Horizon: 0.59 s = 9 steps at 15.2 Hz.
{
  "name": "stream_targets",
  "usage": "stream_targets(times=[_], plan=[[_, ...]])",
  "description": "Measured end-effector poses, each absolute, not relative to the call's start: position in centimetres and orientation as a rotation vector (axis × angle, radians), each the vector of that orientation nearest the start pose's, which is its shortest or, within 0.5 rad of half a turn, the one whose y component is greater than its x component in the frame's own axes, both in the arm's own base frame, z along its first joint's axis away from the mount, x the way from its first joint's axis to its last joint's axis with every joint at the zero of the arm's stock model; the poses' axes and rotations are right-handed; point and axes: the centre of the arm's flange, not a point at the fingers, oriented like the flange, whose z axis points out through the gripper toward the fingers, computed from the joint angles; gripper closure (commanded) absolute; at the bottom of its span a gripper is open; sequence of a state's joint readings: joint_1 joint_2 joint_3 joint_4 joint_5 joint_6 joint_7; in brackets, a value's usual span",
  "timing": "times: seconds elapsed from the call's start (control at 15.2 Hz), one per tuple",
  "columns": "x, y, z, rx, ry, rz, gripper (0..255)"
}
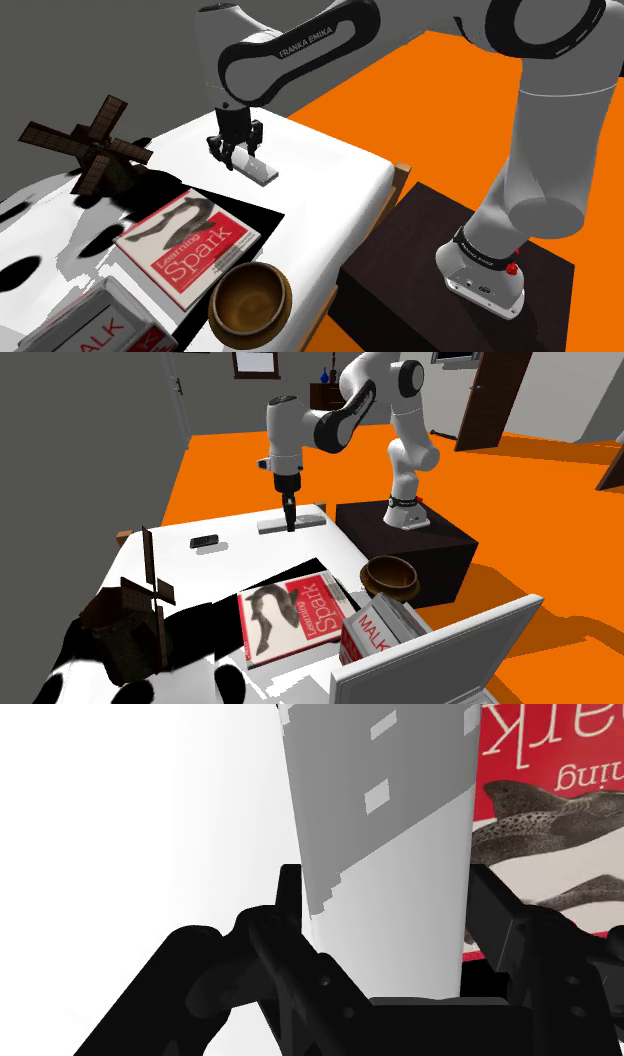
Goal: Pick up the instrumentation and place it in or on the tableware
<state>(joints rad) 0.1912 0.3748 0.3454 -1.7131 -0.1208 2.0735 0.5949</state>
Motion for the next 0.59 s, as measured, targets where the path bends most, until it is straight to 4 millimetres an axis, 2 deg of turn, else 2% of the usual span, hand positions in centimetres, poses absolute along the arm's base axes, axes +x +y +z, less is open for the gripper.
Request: stream_targets(times=[0.59], plan=[[47.6,37.8,38.1,-3.121,0.036,0.002,255]])
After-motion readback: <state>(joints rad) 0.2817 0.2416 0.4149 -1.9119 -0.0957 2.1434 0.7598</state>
